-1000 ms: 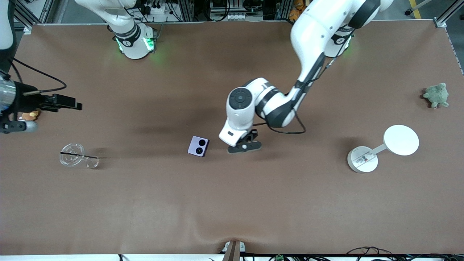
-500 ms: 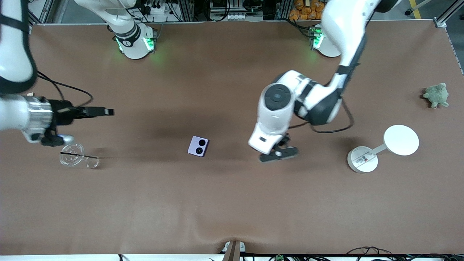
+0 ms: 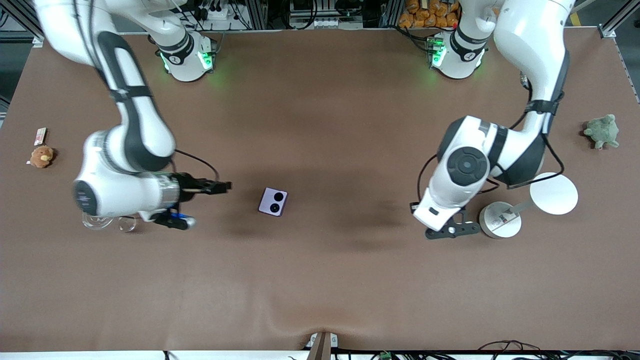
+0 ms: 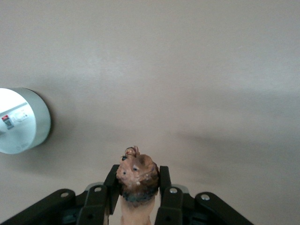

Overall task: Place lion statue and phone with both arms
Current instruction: 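Lift the lion with the left gripper while the right gripper reaches the phone, then grasp the phone with the right gripper while the left gripper holds the lion, then carry the white phone with the right gripper toward the glass bowl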

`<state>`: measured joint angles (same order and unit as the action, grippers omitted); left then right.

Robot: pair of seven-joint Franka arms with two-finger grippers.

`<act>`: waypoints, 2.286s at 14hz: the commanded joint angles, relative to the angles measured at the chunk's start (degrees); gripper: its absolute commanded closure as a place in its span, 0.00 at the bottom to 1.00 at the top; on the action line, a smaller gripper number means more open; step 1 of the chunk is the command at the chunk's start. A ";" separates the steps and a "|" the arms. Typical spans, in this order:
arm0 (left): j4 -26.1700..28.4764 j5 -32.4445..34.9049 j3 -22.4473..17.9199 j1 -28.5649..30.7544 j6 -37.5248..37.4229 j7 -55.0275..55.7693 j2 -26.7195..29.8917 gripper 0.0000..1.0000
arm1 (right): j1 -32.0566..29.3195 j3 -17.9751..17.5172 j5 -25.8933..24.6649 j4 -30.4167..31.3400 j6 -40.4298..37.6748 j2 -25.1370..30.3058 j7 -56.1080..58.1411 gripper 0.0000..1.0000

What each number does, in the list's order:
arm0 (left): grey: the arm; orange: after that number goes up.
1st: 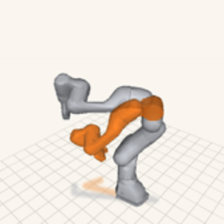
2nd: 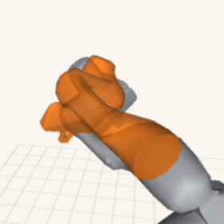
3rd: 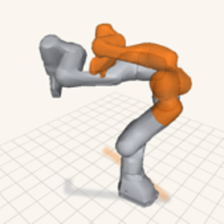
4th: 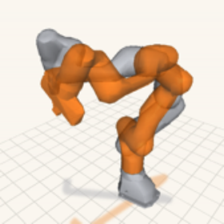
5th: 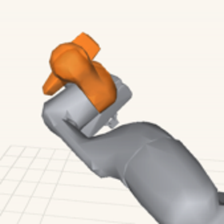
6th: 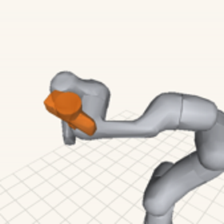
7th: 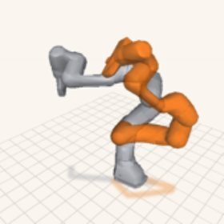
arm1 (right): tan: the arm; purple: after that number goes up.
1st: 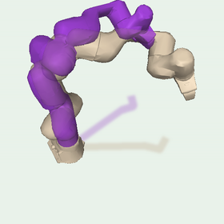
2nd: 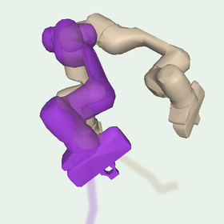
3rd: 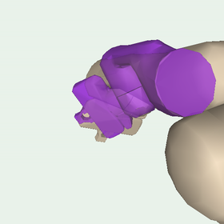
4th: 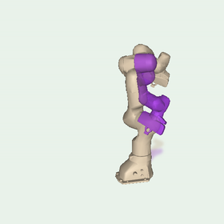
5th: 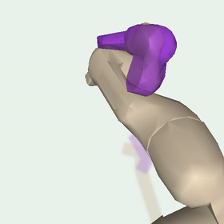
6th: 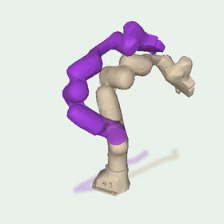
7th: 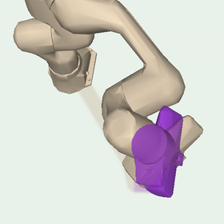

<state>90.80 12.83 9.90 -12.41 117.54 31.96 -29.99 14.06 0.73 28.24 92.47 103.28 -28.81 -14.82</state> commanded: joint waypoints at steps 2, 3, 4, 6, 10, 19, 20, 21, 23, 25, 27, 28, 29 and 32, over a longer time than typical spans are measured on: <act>6.66 1.41 0.73 5.54 6.54 -6.20 2.21 1.00 | 4.56 0.59 0.15 -0.80 8.23 -3.52 -4.34 0.00; 8.15 1.41 0.73 6.60 8.83 -7.26 2.21 1.00 | 6.67 0.59 0.15 -0.80 11.30 -4.49 -4.95 0.00; 9.82 1.41 0.73 6.95 11.55 -8.49 2.13 1.00 | 8.51 0.67 -0.02 -0.80 15.07 -6.15 -6.08 0.00; 12.11 1.41 0.73 7.74 16.47 -9.46 1.43 1.00 | 11.16 0.76 -1.77 -0.80 20.89 -9.14 -7.67 0.00; 12.47 1.32 0.73 9.50 19.48 -14.12 -0.77 1.00 | 14.06 1.03 -17.66 -0.89 22.67 -10.48 -17.13 0.00; 16.16 1.41 0.73 12.93 24.66 -17.20 -1.74 1.00 | 16.79 0.94 -20.15 -1.24 28.20 -14.43 -26.48 0.00; 16.68 1.41 0.73 13.02 25.36 -17.29 -1.74 1.00 | 16.97 0.94 -20.15 -1.15 28.81 -14.87 -26.57 0.00; 17.04 1.41 0.73 13.02 25.98 -17.29 -1.83 1.00 | 16.97 0.94 -20.06 -1.15 29.43 -15.13 -26.57 0.00; 17.57 1.32 0.73 13.11 26.16 -17.29 -1.74 1.00 | 16.97 0.94 -19.98 -1.24 30.49 -15.83 -27.36 0.00; 17.83 1.41 0.73 13.63 26.16 -17.37 -1.65 1.00 | 17.06 0.94 -19.89 -1.24 30.58 -15.92 -27.72 0.00; 17.92 1.41 0.73 14.07 26.16 -18.42 -1.56 1.00 | 17.06 0.85 -19.80 -1.24 30.58 -16.01 -27.80 0.00; 17.92 1.41 0.73 14.95 26.16 -19.39 -1.48 1.00 | 17.06 0.85 -19.80 -1.15 30.58 -16.01 -27.80 0.00; 17.92 1.41 0.73 15.22 26.16 -20.18 -1.48 1.00 | 17.14 0.85 -19.80 -1.15 30.58 -16.01 -27.80 0.00; 18.01 1.41 0.73 15.48 26.16 -20.54 -1.56 1.00 | 17.76 0.94 -19.97 -1.24 31.28 -15.84 -30.95 0.64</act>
<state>107.31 12.84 10.03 2.28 142.48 11.79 -32.51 30.77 1.24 9.28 92.33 134.05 -44.12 -42.40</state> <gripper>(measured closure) 0.630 0.026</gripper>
